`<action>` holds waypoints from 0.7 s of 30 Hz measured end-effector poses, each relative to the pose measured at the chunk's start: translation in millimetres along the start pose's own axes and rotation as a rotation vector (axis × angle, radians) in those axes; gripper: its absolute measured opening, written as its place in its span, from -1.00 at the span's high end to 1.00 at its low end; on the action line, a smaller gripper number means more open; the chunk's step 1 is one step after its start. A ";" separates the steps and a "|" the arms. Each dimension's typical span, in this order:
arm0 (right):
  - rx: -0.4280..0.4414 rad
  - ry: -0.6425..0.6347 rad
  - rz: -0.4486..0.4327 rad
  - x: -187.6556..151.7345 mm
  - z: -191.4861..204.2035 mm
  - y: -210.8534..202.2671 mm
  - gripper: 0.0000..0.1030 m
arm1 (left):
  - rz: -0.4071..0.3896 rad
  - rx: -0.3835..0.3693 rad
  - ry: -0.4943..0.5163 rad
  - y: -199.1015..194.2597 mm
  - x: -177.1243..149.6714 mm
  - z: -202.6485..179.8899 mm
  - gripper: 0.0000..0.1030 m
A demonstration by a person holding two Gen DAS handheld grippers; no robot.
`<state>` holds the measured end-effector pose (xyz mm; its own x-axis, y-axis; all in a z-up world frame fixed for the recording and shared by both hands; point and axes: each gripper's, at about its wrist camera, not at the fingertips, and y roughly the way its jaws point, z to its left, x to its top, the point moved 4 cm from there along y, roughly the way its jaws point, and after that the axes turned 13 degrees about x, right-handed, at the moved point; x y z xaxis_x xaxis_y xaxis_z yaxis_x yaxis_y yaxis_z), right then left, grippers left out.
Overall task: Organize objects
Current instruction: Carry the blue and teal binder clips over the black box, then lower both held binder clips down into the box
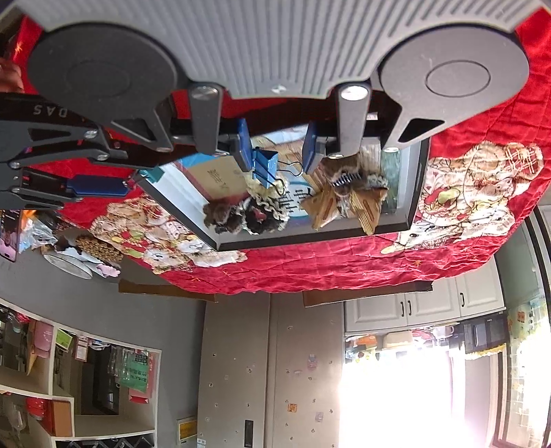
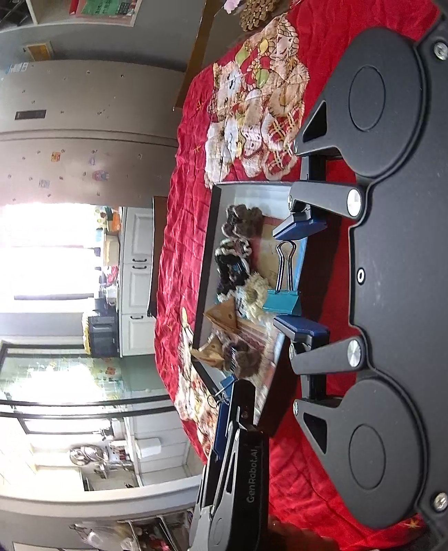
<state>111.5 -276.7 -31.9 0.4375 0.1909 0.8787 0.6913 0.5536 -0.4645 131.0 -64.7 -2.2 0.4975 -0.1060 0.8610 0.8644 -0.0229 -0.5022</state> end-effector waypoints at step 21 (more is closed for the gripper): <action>-0.048 0.061 0.006 20.0 -31.2 51.2 0.11 | 0.018 0.063 0.010 56.7 19.8 3.2 0.32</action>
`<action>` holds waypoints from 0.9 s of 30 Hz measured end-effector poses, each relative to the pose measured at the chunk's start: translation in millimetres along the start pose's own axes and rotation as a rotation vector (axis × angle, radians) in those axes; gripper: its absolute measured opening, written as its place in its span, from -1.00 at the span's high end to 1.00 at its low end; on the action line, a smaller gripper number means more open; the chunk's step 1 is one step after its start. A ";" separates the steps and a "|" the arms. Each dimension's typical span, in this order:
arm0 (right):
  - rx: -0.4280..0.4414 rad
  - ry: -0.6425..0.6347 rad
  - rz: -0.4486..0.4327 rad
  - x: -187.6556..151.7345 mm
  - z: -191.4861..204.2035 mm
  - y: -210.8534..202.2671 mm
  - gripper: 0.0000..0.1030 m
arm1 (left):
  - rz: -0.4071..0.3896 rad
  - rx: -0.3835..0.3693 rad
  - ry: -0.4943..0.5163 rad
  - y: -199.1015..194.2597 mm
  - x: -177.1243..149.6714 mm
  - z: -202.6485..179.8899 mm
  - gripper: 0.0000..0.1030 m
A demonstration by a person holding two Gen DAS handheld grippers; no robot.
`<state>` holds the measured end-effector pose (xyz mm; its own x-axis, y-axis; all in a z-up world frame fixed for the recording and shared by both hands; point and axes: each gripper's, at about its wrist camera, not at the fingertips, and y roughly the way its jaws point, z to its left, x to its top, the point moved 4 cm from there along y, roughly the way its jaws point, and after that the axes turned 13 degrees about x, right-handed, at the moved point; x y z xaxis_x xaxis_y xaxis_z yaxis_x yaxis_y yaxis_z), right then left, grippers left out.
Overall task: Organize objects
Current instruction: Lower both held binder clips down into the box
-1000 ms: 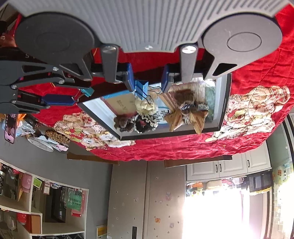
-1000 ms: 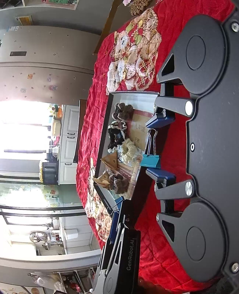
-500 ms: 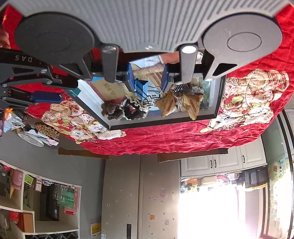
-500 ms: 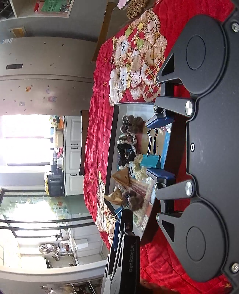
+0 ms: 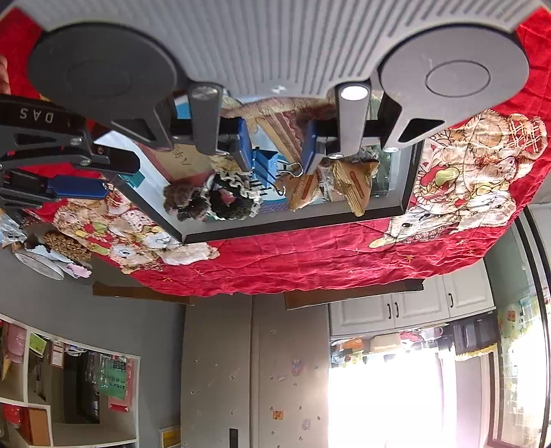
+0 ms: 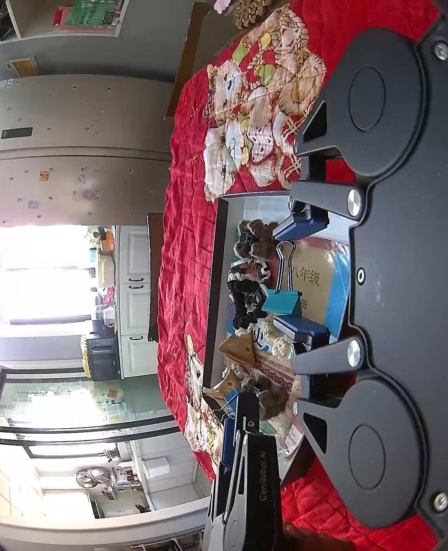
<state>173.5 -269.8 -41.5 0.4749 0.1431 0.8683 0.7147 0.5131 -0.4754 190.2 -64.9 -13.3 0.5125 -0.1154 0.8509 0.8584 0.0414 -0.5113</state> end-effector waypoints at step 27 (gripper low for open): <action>-0.052 0.038 0.091 0.9 -25.2 68.1 0.11 | 0.084 -0.010 0.054 59.7 1.6 -11.3 0.32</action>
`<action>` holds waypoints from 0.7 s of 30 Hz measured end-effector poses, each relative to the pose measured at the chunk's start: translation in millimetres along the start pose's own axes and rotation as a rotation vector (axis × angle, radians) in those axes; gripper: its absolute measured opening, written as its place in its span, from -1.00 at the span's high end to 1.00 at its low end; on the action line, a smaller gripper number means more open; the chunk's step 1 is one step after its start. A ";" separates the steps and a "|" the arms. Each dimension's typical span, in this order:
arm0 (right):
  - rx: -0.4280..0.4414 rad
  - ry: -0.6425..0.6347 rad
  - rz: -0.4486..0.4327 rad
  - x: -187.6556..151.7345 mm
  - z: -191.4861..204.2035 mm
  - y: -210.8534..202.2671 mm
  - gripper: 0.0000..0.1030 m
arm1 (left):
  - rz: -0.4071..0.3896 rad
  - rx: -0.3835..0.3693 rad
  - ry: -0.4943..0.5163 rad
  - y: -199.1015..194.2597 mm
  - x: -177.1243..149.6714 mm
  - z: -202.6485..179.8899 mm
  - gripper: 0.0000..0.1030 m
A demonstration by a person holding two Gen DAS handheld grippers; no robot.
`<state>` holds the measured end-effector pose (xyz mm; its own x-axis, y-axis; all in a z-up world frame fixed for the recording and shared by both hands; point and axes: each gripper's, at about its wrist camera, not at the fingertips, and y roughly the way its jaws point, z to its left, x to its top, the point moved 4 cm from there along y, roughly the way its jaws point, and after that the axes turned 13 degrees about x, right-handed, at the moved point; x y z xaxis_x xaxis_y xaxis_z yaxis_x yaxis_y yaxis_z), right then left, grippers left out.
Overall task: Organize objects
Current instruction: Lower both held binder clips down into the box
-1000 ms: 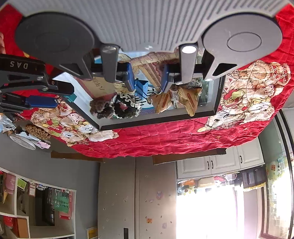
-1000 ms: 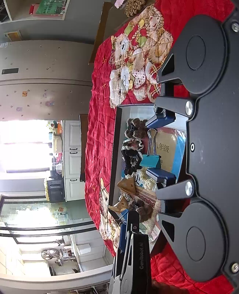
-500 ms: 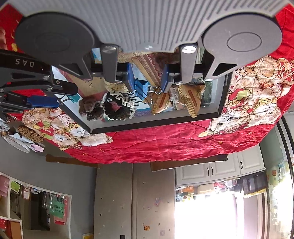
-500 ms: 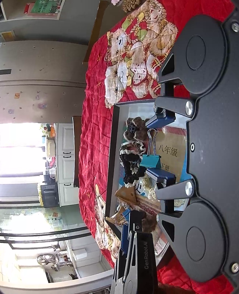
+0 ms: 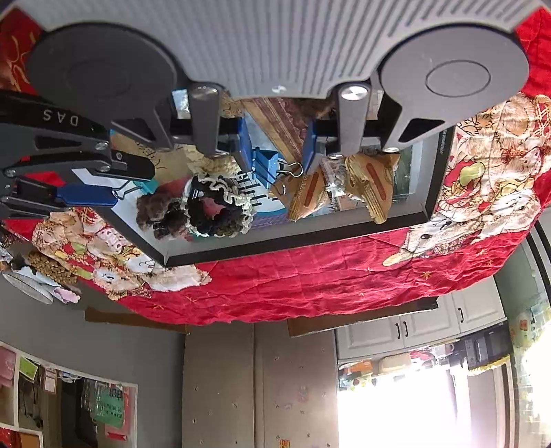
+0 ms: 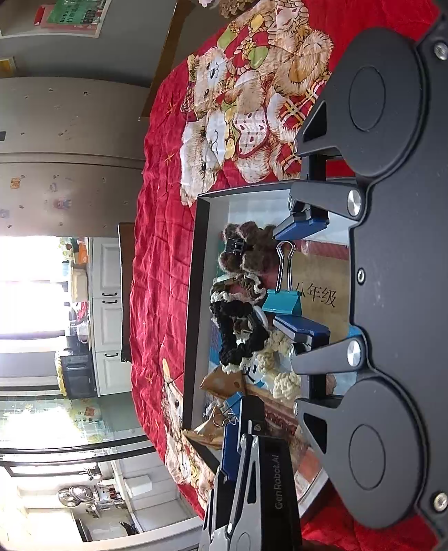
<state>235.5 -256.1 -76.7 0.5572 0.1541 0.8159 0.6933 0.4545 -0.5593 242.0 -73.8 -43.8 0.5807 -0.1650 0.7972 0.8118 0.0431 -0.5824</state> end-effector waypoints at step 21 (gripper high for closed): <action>-0.027 0.013 0.049 -3.2 -9.3 22.2 0.11 | 0.055 -0.007 0.042 19.7 -3.8 -7.0 0.32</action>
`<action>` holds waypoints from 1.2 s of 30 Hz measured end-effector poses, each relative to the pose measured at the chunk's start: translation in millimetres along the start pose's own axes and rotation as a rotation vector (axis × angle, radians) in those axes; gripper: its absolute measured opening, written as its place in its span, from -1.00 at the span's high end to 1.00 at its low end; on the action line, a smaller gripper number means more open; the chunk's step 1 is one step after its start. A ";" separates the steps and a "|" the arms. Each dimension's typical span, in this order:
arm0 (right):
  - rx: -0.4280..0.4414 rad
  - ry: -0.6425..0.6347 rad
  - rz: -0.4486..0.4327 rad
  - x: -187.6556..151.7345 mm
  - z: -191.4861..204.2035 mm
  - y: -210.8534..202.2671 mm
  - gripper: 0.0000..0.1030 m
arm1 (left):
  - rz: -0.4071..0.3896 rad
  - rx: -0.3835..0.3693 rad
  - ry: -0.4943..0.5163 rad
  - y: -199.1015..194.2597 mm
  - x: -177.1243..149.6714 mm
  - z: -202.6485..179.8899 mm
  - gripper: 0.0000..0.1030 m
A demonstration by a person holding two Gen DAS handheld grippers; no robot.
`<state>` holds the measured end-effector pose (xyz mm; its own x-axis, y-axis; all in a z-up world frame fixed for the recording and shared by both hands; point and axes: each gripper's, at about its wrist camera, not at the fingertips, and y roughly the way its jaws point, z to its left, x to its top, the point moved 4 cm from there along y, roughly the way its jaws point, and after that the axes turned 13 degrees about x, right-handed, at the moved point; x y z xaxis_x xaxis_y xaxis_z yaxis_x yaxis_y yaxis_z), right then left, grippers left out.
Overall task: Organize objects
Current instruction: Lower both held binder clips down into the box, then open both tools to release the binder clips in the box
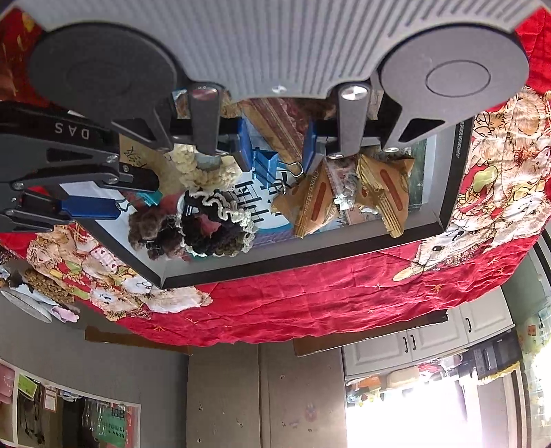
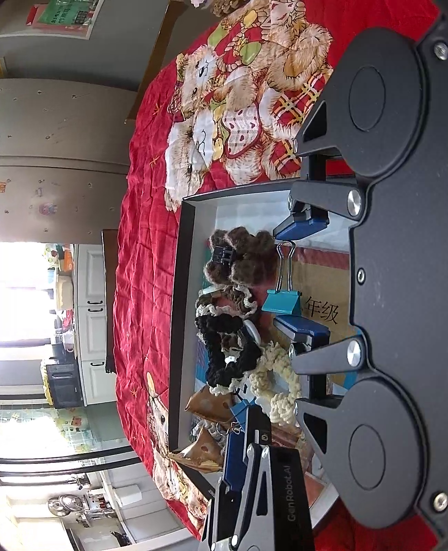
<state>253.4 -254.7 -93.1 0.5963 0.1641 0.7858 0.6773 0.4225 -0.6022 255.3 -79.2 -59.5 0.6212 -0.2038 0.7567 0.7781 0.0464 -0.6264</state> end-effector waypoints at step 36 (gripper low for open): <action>-0.013 -0.031 0.011 -0.9 0.3 9.7 0.10 | -0.025 0.046 0.092 4.6 -5.0 -13.1 0.24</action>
<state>259.3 -250.5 -99.6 0.5903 0.1967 0.7828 0.6764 0.4088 -0.6127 254.5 -90.8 -68.6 0.5918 -0.2941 0.7505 0.7983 0.0846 -0.5963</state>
